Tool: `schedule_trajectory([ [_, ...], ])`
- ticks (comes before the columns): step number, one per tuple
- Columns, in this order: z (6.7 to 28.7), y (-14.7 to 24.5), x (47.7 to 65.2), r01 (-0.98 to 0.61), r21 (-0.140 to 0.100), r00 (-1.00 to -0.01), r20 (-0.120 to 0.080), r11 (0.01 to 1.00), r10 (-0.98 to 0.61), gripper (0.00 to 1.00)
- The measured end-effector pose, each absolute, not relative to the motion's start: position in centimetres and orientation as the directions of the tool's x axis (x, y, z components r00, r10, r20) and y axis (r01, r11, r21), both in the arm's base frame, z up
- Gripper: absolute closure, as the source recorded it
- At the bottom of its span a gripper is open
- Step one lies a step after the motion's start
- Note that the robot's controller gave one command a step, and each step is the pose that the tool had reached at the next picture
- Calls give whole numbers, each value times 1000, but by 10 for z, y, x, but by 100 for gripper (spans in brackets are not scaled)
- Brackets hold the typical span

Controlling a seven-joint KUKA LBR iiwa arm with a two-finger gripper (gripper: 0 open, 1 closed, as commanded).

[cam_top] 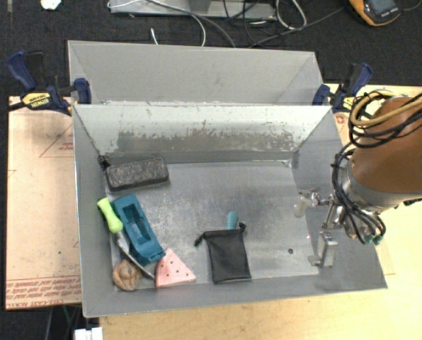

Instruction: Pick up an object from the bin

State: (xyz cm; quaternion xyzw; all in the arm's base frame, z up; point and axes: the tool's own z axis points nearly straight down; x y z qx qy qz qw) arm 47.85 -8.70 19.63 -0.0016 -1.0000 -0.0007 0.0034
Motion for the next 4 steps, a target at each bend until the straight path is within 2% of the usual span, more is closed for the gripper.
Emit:
schedule_trajectory([
  [1,200,-87,480,0,0,-1000,-1,1000,0,0],
  [2,180,-10,491,48,1,-999,-1,999,48,0],
  [3,120,50,499,-56,0,-998,3,998,-56,0],
  [4,85,58,498,222,3,-975,-8,975,222,0],
])
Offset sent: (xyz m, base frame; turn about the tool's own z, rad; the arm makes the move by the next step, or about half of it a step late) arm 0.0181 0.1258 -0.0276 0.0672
